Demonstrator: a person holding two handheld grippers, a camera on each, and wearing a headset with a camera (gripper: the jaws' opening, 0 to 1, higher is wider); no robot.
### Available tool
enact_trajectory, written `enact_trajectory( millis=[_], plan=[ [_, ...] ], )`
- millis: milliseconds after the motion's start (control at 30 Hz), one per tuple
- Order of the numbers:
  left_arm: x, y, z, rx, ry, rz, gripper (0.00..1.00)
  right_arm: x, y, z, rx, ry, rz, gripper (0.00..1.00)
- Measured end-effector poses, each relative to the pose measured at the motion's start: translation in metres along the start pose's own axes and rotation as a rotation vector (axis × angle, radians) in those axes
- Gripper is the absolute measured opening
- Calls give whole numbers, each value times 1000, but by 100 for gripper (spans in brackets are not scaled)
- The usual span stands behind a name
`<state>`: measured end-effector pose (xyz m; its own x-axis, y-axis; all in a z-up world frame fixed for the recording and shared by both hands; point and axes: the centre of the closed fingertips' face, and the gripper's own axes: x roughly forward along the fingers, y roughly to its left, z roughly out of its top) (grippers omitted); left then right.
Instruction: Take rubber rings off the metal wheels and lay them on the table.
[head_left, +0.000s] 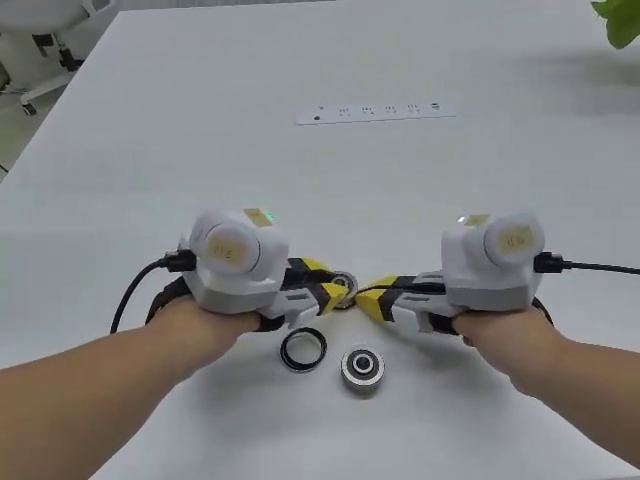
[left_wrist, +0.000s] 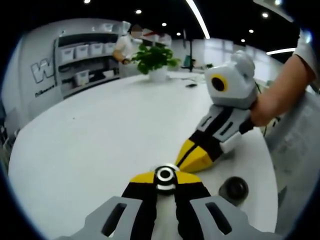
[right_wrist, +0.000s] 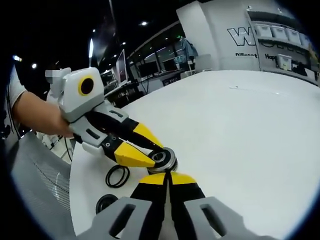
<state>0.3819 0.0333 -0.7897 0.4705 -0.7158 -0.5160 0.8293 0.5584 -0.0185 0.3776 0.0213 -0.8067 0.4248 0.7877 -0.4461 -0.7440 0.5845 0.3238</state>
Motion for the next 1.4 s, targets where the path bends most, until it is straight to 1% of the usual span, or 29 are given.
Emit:
enact_trajectory(
  millis=[100, 200, 267, 300, 333, 367, 400, 500, 533, 600, 700, 933, 1067, 1100, 1133, 1167, 1300, 1400],
  plan=[
    [0, -1, 0, -4, 1, 9, 13, -2, -3, -1, 24, -6, -4, 0],
    [1, -2, 0, -3, 3, 12, 12, -5, -5, 0, 66, -22, -8, 0],
    [1, -3, 0, -5, 4, 12, 12, -7, -7, 1, 80, -32, -12, 0],
    [1, -3, 0, -8, 5, 12, 12, -8, -8, 3, 82, -40, -14, 0],
    [1, -4, 0, -8, 5, 10, 12, -9, -9, 7, 93, -60, -15, 0],
    [1, -4, 0, -6, 5, 11, 12, -10, -10, 10, 124, -76, -17, 0],
    [1, -4, 0, -6, 5, 11, 12, -10, -10, 11, 127, -77, -12, 0],
    [2, -4, 0, -4, 8, 18, 12, -10, -5, 14, 109, -84, -13, 0],
    [3, -4, 0, -6, 8, 20, 12, -10, -2, 16, 110, -89, 3, 0],
    [3, -4, 0, -4, 8, 20, 12, -9, -2, 16, 95, -82, -9, 0],
    [3, -4, 0, -1, 11, 20, 12, -10, -4, 16, 84, -78, -5, 0],
    [4, -4, 0, -3, 14, 22, 12, -7, 4, 18, 20, -62, 14, 0],
    [4, -6, 0, 2, 15, 14, 12, -6, 11, 18, -17, -57, 42, 0],
    [5, -6, 0, 5, 15, 17, 12, -5, 19, 24, -25, -87, 83, 0],
    [5, -6, 0, 4, 15, 16, 12, -6, 18, 22, -18, -67, 64, 0],
    [5, -6, -1, 3, 14, 16, 12, -4, 18, 23, -52, -61, 60, 0],
    [5, -7, 0, 10, 17, 15, 12, -5, 18, 21, -41, -62, 60, 0],
    [4, -7, -1, 3, 5, 12, 12, -6, 18, 20, -36, -57, 63, 0]
  ],
)
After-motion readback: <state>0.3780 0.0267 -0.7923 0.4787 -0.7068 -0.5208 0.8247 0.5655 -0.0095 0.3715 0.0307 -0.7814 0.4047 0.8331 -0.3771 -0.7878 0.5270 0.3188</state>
